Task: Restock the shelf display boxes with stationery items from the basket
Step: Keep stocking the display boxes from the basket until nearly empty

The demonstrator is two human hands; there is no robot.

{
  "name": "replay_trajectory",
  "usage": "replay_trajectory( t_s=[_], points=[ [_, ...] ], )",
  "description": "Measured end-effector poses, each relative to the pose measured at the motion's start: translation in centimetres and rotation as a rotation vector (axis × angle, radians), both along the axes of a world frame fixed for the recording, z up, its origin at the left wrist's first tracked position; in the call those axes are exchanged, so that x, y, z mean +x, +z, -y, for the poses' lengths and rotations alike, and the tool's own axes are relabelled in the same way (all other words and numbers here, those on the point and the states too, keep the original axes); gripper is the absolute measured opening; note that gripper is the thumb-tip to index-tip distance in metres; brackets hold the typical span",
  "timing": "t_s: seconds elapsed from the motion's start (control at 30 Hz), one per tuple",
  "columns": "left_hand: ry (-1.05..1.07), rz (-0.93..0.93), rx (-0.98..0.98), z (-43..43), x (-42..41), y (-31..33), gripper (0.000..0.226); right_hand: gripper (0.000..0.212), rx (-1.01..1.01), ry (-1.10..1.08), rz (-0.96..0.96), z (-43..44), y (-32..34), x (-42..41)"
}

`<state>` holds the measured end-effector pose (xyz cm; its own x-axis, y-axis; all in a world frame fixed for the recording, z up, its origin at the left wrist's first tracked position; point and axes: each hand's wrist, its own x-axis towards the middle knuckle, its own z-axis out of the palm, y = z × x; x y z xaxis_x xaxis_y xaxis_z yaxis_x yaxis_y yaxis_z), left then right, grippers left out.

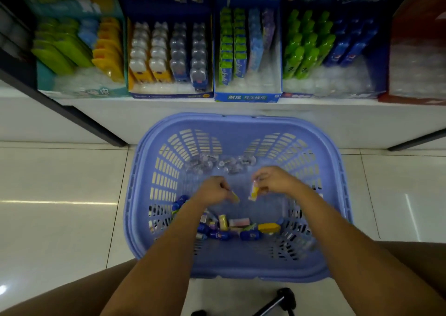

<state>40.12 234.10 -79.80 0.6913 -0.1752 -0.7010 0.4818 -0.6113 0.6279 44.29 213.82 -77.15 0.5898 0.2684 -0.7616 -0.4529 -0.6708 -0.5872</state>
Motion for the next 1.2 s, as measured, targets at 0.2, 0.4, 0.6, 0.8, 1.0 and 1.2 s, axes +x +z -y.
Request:
replay_trajectory(
  t_s=[0.2, 0.4, 0.6, 0.8, 1.0, 1.2],
  points=[
    [0.627, -0.197, -0.647, 1.4, 1.8, 7.2, 0.018, 0.008, 0.453, -0.299, 0.12, 1.3, 8.8, 2.0],
    [0.45, -0.026, -0.652, 3.1, 1.4, 13.3, 0.014, 0.025, 0.367, -0.073, 0.317, 1.9, 14.2, 1.9],
    [0.512, 0.144, -0.691, 4.3, 1.4, 17.0, 0.012, 0.029, 0.386, -0.515, 0.586, 2.7, 17.7, 2.8],
    [0.652, 0.18, -0.727, 3.9, 1.8, 19.3, 0.033, 0.017, 0.259, -0.573, 1.066, 4.1, 21.5, 7.7],
    [0.749, 0.056, -0.813, 4.2, 2.9, 19.9, 0.052, 0.02, 0.003, -0.447, 1.182, 7.6, 23.8, 11.2],
    [0.811, 0.073, -0.877, 4.6, 3.0, 19.8, 0.037, 0.019, 0.163, -0.414, 1.121, 7.2, 24.4, 11.4]
  ],
)
